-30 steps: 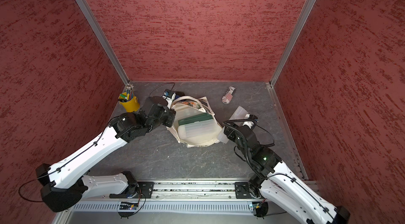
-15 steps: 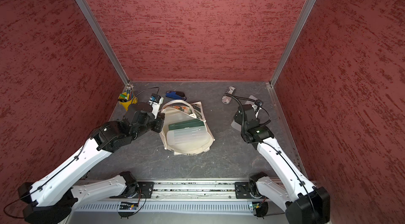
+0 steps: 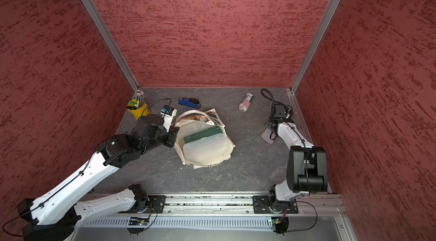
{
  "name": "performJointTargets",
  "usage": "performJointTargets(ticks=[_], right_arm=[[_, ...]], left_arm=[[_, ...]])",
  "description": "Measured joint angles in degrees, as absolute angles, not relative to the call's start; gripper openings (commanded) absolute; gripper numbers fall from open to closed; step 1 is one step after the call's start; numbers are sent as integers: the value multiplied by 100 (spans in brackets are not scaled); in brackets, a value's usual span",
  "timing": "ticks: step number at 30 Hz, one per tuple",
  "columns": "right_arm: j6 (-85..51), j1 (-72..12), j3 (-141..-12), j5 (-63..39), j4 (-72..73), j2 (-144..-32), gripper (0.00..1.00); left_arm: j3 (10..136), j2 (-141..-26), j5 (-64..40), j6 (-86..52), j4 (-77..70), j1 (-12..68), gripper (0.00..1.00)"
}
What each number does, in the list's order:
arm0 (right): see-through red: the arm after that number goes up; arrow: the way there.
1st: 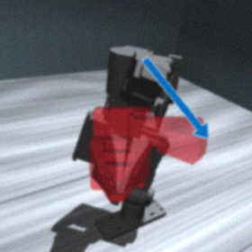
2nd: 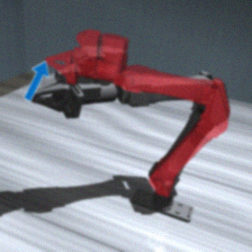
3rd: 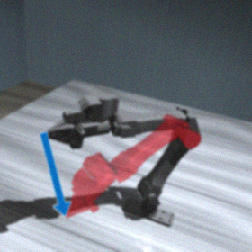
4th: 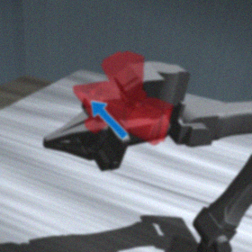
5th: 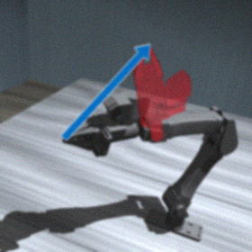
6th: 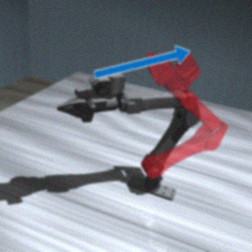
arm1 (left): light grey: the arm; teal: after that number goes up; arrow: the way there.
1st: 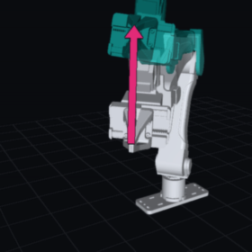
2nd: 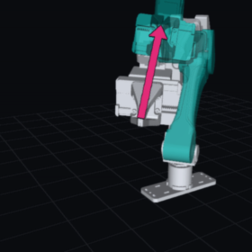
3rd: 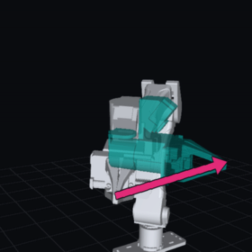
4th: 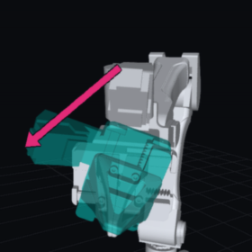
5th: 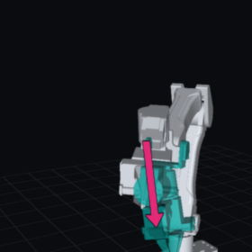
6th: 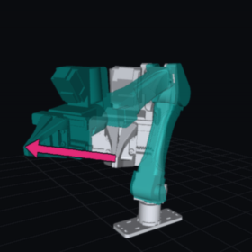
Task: Take out the pencil case from the canvas bag
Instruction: Place the pencil case at the center of the board.
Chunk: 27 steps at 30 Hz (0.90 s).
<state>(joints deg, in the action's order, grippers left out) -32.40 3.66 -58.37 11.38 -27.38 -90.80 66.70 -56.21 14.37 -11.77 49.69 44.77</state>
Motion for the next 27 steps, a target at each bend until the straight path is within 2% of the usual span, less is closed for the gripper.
performJointTargets(ticks=[7,11,22,27], right_arm=[[-2637,401,-7376,1214,-3297,-10328,73],[-2300,401,-7894,1433,-3656,-10816,77],[-2134,401,-7918,1450,-3824,-11093,91],[-2244,403,-7636,1188,-3588,-10805,97]], left_arm=[[6670,-5677,1446,-1223,4950,4661,0],[6676,-5741,1496,-1225,4919,4720,0],[6681,-5782,1619,-1310,4897,4810,0],[6661,-5808,1660,-1341,4856,4890,0]])
